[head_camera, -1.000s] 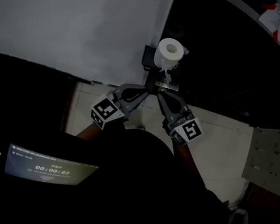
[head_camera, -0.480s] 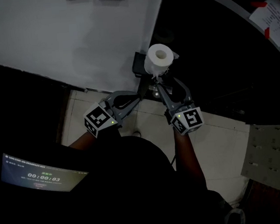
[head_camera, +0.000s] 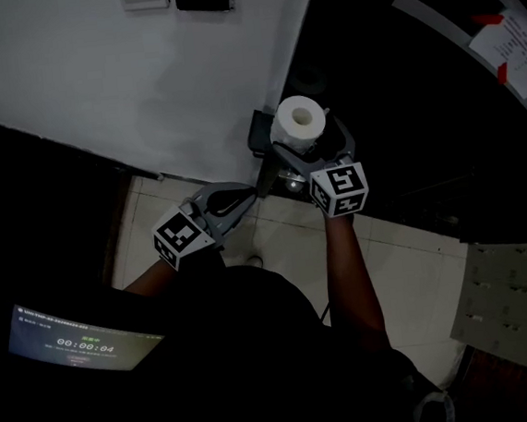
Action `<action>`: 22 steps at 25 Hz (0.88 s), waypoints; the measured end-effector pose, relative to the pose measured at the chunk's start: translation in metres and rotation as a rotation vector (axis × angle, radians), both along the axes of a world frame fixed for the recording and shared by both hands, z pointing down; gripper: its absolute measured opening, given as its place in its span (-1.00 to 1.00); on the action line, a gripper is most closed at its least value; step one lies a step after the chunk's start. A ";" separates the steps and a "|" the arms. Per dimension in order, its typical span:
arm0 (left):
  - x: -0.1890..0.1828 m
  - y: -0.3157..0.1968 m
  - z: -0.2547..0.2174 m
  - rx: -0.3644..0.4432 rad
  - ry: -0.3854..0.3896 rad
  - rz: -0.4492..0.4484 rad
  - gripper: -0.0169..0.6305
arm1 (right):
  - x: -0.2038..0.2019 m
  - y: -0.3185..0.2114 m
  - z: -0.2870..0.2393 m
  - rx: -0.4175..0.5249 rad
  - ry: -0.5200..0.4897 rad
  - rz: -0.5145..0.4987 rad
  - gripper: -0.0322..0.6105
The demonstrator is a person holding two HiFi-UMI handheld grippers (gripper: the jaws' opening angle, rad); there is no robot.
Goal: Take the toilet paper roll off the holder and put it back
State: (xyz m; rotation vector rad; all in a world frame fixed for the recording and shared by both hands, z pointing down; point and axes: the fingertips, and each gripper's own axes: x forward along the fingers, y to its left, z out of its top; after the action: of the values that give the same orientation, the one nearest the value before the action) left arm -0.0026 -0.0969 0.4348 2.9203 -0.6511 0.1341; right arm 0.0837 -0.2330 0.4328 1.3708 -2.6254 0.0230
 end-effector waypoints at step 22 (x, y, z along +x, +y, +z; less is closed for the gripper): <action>-0.007 -0.008 0.000 -0.009 0.008 -0.019 -0.94 | -0.001 -0.005 -0.016 0.055 0.022 0.047 0.51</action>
State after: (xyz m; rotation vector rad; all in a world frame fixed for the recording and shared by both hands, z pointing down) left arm -0.0092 -0.1047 0.4345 2.9036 -0.6751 0.1230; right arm 0.0831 -0.2381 0.4166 1.4421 -2.5939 -0.0573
